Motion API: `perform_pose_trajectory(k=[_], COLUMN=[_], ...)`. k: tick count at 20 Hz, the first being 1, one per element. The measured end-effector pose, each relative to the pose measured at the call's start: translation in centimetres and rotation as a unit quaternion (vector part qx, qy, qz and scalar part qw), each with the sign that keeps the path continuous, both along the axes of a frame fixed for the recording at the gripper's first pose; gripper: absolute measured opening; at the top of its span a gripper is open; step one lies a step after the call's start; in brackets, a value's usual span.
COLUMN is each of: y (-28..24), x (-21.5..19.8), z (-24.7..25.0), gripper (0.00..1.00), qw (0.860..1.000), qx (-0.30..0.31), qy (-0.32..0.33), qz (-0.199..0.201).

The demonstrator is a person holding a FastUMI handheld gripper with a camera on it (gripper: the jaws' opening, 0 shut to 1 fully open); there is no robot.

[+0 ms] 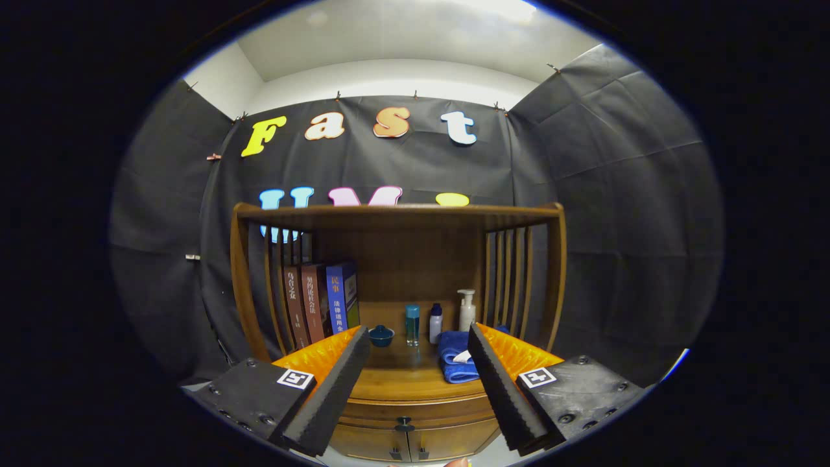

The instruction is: Pull open the drawer, take out the items inside it, and place them on the countertop above the cabinet.

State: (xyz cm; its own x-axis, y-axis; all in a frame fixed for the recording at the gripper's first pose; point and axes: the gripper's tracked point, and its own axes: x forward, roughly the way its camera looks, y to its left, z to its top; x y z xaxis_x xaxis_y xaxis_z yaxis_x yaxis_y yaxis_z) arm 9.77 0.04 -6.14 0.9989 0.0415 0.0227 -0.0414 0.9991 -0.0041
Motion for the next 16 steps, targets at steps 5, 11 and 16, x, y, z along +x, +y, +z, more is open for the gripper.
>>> perform_pose_trajectory(k=[5,11,16], y=[1.0,1.8,2.1], x=[2.7,4.8,5.6], z=[-8.2,-17.2,-23.4], gripper=[0.99,0.99,0.99], qw=[0.999,0.997,0.993], qx=[0.007,0.000,0.013], qy=[0.034,0.065,0.109], qz=[0.020,0.033,0.036])
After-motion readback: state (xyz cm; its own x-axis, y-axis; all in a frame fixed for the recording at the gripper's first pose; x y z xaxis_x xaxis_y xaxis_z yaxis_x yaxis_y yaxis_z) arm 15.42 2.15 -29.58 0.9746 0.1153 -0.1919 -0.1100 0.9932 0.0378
